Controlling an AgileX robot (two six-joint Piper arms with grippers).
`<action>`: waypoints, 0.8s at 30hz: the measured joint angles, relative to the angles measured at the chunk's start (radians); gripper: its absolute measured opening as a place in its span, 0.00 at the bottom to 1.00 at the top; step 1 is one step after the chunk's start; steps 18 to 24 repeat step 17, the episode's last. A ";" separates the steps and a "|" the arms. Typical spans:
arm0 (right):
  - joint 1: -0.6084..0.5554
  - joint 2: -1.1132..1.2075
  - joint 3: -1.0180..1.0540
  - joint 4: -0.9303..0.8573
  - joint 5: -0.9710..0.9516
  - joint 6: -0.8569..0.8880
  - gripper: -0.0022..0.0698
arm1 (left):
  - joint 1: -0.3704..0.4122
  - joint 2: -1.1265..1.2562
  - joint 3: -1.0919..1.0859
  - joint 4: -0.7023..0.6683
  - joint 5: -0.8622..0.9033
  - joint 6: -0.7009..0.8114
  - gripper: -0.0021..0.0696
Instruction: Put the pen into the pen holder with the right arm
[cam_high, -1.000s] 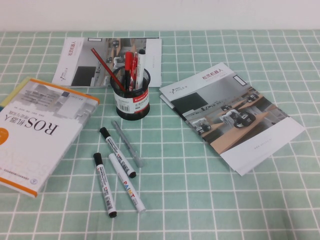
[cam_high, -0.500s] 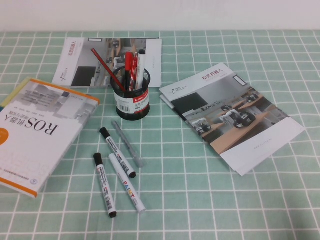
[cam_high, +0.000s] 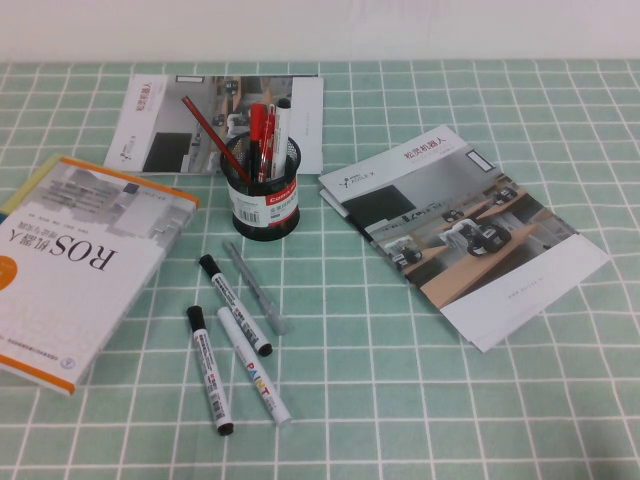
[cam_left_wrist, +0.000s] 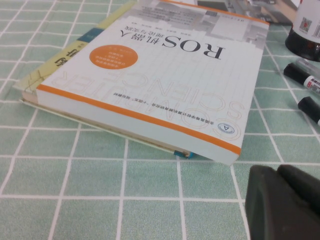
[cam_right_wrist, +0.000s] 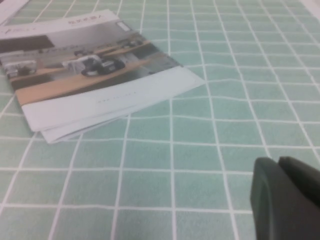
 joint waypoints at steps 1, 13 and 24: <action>0.000 0.000 0.000 0.017 0.002 -0.012 0.00 | 0.000 0.000 0.000 0.000 0.000 0.000 0.02; -0.006 0.000 0.000 0.041 0.009 -0.042 0.00 | 0.000 0.000 0.000 0.000 0.000 0.000 0.02; -0.006 0.000 0.000 0.047 0.009 -0.042 0.00 | 0.000 0.000 0.000 0.000 0.000 0.000 0.02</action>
